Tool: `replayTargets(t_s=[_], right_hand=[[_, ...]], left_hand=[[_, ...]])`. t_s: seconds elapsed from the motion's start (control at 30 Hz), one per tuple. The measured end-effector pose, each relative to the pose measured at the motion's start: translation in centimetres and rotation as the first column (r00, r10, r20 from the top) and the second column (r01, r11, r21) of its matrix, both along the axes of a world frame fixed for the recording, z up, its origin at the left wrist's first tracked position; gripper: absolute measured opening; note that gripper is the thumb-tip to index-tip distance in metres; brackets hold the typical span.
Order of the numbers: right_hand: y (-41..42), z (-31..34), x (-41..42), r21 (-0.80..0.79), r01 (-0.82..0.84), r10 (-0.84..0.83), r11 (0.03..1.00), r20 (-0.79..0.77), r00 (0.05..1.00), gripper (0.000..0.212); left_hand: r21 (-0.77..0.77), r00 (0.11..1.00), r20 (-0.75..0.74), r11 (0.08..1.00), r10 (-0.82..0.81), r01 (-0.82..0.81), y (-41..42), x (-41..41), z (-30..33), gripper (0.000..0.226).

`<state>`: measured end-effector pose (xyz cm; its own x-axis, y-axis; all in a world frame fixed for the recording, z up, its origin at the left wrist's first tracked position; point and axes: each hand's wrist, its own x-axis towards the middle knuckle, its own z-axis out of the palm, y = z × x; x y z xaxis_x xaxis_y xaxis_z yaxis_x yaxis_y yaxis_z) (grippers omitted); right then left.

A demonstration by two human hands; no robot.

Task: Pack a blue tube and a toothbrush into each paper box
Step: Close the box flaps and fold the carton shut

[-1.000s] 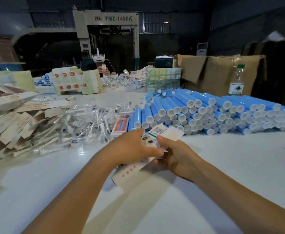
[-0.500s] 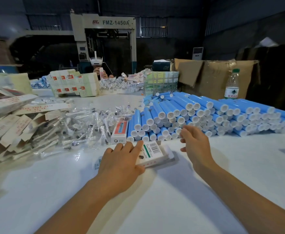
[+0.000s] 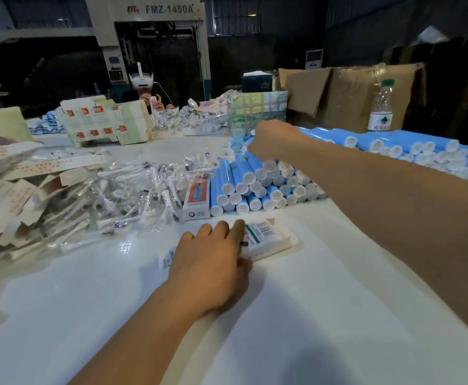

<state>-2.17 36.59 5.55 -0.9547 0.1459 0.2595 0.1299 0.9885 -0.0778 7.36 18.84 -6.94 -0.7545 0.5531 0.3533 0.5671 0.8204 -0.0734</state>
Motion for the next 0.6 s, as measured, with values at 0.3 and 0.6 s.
replayTargets(t_s=[0.3, 0.6], right_hand=[[-2.8, 0.2, -1.8, 0.348, -0.054, -0.015, 0.936, 0.194, 0.981, 0.032], [-1.1, 1.0, 0.4, 0.182, -0.028, 0.013, 0.983, 0.088, 0.996, 0.028]], left_hand=[[-0.004, 1.000, 0.027, 1.000, 0.001, -0.001, 0.2, -0.5, -0.2, 0.064], [0.018, 1.000, -0.009, 1.000, -0.008, 0.008, 0.1, -0.2, -0.2, 0.063]])
